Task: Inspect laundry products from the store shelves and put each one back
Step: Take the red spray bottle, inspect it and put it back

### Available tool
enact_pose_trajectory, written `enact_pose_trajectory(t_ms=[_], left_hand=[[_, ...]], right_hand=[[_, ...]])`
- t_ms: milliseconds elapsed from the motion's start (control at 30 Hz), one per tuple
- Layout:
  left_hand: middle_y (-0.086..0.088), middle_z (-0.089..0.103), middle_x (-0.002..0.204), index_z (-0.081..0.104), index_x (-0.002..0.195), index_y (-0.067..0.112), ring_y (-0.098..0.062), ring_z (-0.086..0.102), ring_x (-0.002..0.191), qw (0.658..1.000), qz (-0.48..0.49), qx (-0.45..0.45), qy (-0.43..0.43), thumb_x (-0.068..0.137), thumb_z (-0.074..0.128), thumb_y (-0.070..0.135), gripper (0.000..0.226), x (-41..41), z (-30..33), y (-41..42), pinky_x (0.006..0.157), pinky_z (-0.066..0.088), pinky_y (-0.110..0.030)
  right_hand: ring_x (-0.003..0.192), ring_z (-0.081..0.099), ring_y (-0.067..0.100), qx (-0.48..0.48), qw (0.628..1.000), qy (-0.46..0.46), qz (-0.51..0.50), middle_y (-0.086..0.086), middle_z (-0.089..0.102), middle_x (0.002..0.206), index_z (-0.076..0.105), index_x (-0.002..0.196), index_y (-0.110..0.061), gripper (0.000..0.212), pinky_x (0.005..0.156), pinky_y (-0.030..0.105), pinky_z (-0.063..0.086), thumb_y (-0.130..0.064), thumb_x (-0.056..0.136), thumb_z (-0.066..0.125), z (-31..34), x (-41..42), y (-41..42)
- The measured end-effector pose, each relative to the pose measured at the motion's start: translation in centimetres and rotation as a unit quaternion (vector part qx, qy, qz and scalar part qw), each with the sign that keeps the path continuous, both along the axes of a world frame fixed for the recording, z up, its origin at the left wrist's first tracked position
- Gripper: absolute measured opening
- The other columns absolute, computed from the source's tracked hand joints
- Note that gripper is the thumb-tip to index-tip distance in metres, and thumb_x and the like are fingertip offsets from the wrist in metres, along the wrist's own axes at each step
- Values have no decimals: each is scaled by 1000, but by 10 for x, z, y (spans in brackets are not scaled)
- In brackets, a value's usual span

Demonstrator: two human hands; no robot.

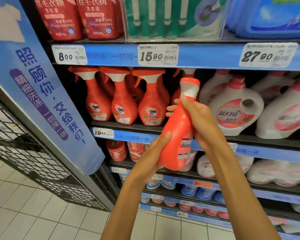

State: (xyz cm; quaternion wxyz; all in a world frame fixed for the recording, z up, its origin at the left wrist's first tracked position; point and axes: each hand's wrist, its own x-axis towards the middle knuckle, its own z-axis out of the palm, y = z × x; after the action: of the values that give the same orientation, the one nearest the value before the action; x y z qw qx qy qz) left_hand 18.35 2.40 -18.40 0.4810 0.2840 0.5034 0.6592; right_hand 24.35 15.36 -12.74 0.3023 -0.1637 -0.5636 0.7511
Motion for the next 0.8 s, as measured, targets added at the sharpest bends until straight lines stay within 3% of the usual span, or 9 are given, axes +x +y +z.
enact_pose_trajectory(t_ms=[100, 167, 300, 400, 500, 567, 667, 733, 800], left_hand=[[-3, 68, 121, 68, 117, 29, -19, 65, 111, 993, -23, 33, -113, 78, 58, 68, 57, 2, -4, -1, 83, 57, -38], [-5, 67, 122, 68, 117, 25, -21, 63, 113, 991, -21, 23, -128, 77, 59, 67, 59, 3, -5, 0, 87, 54, -38], [-5, 67, 122, 67, 117, 29, -20, 63, 113, 997, 16, -21, -69, 78, 51, 71, 59, 1, -2, 6, 83, 55, -35], [-3, 70, 116, 70, 110, 31, -18, 66, 109, 998, 47, -24, -22, 72, 55, 72, 58, 5, 3, 10, 83, 56, -32], [-5, 72, 112, 69, 111, 25, -20, 68, 104, 997, 76, -2, -24, 73, 64, 62, 53, 13, 2, 19, 85, 57, -35], [-8, 72, 110, 71, 108, 20, -23, 70, 100, 991, 80, 12, -107, 76, 63, 54, 48, 14, 1, 21, 86, 56, -41], [-12, 73, 92, 72, 105, 12, -27, 72, 77, 970, 9, 12, -242, 77, 62, 50, 48, 15, 0, 21, 62, 59, -38], [-13, 72, 89, 71, 107, 12, -26, 71, 75, 972, -13, -10, -235, 79, 59, 51, 50, 19, -2, 21, 61, 59, -39], [-10, 73, 99, 64, 121, 11, -23, 71, 86, 986, 0, -28, -165, 82, 53, 53, 59, 19, -4, 22, 74, 58, -39]], right_hand=[[79, 73, 23, -48, 993, 42, 97, 13, 74, 92, 58, 108, -9, 39, 66, 30, 58, -36, 80, 59, -3, 9, 5], [81, 72, 26, -85, 987, 49, 124, 14, 74, 92, 55, 109, -8, 37, 71, 34, 60, -36, 83, 55, -8, 12, 5], [63, 70, 18, -108, 991, 60, 41, 4, 69, 66, 57, 89, -13, 17, 61, 29, 58, -29, 92, 52, -13, 15, 5], [61, 68, 15, -40, 998, 40, -23, 3, 67, 63, 66, 68, -18, 33, 58, 26, 57, -26, 96, 50, -7, 17, 7], [63, 69, 13, -11, 997, 35, -62, 3, 67, 67, 59, 78, -14, 25, 56, 25, 56, -28, 97, 51, -4, 17, 6], [69, 70, 14, -24, 997, 56, -46, 2, 70, 72, 58, 89, -14, 19, 63, 26, 57, -31, 95, 51, -4, 18, 7], [80, 70, 21, -42, 992, 112, 29, 4, 72, 81, 57, 103, -12, 26, 76, 32, 57, -33, 88, 54, -2, 24, 9], [72, 69, 21, -51, 989, 129, 56, 3, 69, 73, 58, 94, -13, 20, 74, 33, 56, -32, 87, 57, 1, 25, 10], [60, 64, 17, -42, 993, 102, 34, 1, 64, 65, 60, 81, -15, 16, 64, 31, 53, -27, 90, 57, 2, 25, 12]])
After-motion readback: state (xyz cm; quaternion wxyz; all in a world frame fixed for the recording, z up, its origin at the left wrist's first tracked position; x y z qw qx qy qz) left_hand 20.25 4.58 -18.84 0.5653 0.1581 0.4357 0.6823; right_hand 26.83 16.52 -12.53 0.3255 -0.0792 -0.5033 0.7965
